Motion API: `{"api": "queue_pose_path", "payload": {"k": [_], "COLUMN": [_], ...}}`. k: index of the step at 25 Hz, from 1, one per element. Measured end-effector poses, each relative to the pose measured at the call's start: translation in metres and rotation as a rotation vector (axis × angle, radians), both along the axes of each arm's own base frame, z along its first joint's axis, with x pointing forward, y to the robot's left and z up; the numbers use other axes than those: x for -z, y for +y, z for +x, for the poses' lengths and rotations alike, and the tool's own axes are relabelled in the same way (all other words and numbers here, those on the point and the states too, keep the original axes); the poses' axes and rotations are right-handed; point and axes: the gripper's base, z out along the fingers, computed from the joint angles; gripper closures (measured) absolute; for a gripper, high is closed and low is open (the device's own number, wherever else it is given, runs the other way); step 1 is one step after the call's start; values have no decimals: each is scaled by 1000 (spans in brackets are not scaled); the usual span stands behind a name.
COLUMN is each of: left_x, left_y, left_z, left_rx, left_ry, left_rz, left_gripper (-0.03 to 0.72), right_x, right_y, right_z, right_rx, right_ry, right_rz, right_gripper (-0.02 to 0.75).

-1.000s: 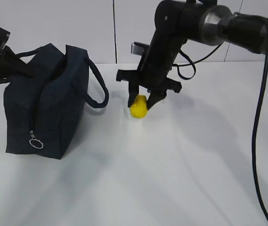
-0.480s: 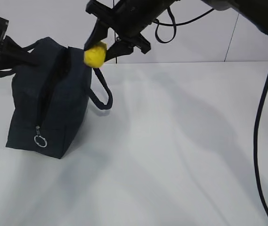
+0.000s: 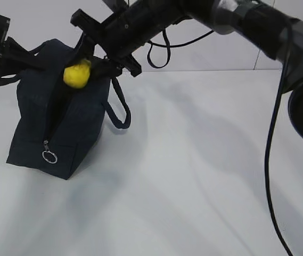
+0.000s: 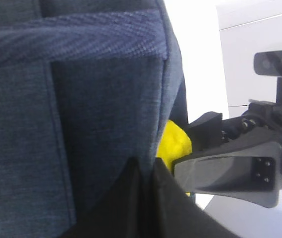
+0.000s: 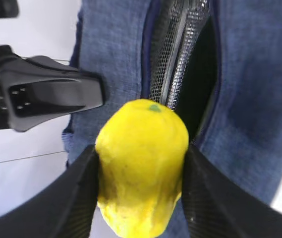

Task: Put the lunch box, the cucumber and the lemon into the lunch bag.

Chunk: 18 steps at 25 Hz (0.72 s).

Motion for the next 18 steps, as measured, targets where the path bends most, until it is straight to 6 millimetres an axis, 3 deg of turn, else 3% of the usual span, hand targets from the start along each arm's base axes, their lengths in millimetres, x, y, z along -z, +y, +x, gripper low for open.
{"api": "queue_pose_path", "payload": {"k": [3,7,11,18], "left_x": [0,0,0,0], "left_y": [0,0,0,0], "left_z": [0,0,0,0], "left_rx": [0,1,1,2], "left_ry": [0,-2,-2,-2], "left_rz": [0,1,1,2], "left_gripper": [696,696,696,696], "right_x": [20,30,30,12], "right_y": [5,6,6,5], "right_z": [4,8,9,5], "right_rx": [2,18,20,-76], "right_ry": [27,28,14,-74], "right_rz": [-14,-21,-19,4], "right_gripper": [365,295,202,183]}}
